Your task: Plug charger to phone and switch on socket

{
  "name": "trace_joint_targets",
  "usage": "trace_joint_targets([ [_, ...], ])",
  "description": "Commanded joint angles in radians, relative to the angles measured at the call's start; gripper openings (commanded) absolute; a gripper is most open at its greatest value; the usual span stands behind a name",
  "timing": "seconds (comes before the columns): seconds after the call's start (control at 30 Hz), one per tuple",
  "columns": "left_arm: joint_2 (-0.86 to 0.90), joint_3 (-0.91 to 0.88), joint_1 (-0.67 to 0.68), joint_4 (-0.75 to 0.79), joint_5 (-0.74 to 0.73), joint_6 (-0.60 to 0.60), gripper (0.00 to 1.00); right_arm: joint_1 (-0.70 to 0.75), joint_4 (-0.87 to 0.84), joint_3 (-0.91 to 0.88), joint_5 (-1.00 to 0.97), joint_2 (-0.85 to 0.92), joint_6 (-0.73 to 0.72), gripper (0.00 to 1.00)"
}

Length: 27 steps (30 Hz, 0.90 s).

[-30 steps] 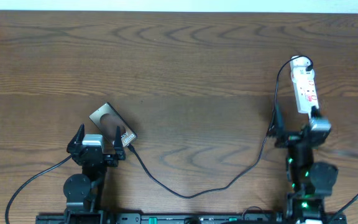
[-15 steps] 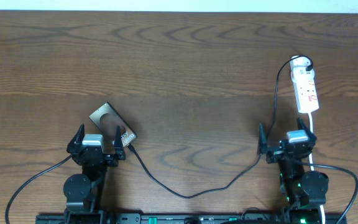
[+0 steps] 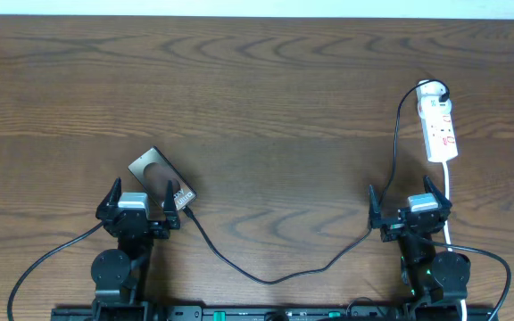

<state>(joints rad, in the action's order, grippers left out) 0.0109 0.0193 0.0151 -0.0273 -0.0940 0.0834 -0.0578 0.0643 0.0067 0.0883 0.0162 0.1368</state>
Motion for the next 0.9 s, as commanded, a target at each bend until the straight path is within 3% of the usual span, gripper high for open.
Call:
trace_joint_targets([
  [0.0,-0.006,-0.015,0.002,-0.039,-0.002,0.006,0.92,-0.016,0.008,-0.002,-0.008,-0.011,0.010,0.99],
  [0.87,-0.006,-0.015,0.002,-0.039,-0.002,0.006,0.92,-0.053,0.006,-0.001,-0.008,-0.011,-0.012,0.99],
])
